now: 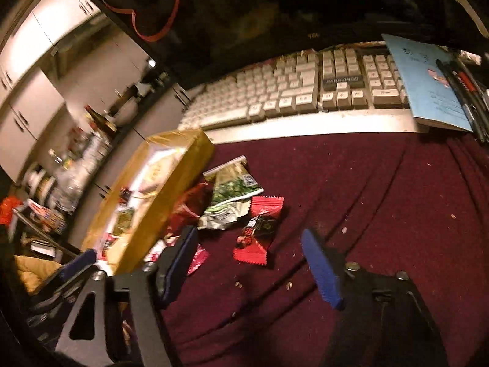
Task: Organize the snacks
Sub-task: 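Grasp a red candy packet with the right gripper while the left grasps a dark red packet, then carry both red packets over the tray and open both grippers to drop them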
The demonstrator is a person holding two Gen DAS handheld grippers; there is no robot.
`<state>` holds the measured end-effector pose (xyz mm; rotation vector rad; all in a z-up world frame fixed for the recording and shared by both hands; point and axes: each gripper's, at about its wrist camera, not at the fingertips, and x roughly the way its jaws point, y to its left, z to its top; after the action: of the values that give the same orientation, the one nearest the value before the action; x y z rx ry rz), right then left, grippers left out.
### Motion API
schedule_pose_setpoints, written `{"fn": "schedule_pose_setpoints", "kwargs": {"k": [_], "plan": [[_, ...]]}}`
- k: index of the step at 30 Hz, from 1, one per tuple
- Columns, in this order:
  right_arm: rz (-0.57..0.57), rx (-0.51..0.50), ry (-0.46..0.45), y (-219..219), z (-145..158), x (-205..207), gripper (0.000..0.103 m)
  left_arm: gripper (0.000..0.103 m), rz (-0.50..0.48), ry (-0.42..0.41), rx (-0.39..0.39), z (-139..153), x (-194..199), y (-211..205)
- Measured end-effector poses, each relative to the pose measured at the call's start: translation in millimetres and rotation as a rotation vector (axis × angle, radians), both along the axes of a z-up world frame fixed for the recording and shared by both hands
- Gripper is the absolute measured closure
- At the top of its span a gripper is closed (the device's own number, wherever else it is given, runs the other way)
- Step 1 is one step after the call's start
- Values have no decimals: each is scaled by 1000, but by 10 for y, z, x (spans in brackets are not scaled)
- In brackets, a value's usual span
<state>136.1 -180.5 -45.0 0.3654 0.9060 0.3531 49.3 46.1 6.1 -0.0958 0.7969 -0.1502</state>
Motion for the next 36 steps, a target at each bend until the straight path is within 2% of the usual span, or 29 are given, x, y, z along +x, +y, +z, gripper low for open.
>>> {"fn": "schedule_pose_setpoints", "kwargs": {"k": [2,5,6,8,9,11,13,16,19,22,23,26,27,28,32,36], "plan": [[-2,-44,22,76,-77,65,44,34,7,6,6,-14,8,6],[20,-81,58,215,-165,173,51,33,8,16,-3,-35,54,27],[19,-114,47,264,-161,183,52,33,8,20,-10,-39,79,30],[8,-237,33,395,-156,194,68,33,8,28,-11,-46,151,15],[1,-301,25,452,-159,183,69,33,9,32,-6,-47,182,5],[4,-325,14,466,-172,155,76,34,0,36,2,-47,262,-30],[-2,-306,14,410,-176,86,77,34,-14,43,8,-49,367,-80],[-3,-192,18,202,-190,-54,78,34,-33,78,16,-109,621,-175],[-45,-148,0,41,-176,-171,78,40,-55,131,31,-204,874,-291],[-61,-50,-27,-111,-169,-221,78,49,-71,171,78,-310,1117,-434],[-67,-45,-43,-124,-147,-242,78,54,-64,194,94,-357,1179,-459],[-62,-62,-100,-95,-76,-325,78,58,-56,234,136,-457,1275,-511],[-58,-71,-115,-79,-56,-344,78,61,-52,235,150,-480,1280,-521],[-51,-73,-121,-55,-50,-339,78,72,-50,239,161,-505,1289,-533],[-29,-53,-126,-57,-44,-333,78,76,-54,208,171,-540,1157,-517],[-20,-39,-140,-58,-46,-330,78,76,-72,128,90,-424,869,-436]]}}
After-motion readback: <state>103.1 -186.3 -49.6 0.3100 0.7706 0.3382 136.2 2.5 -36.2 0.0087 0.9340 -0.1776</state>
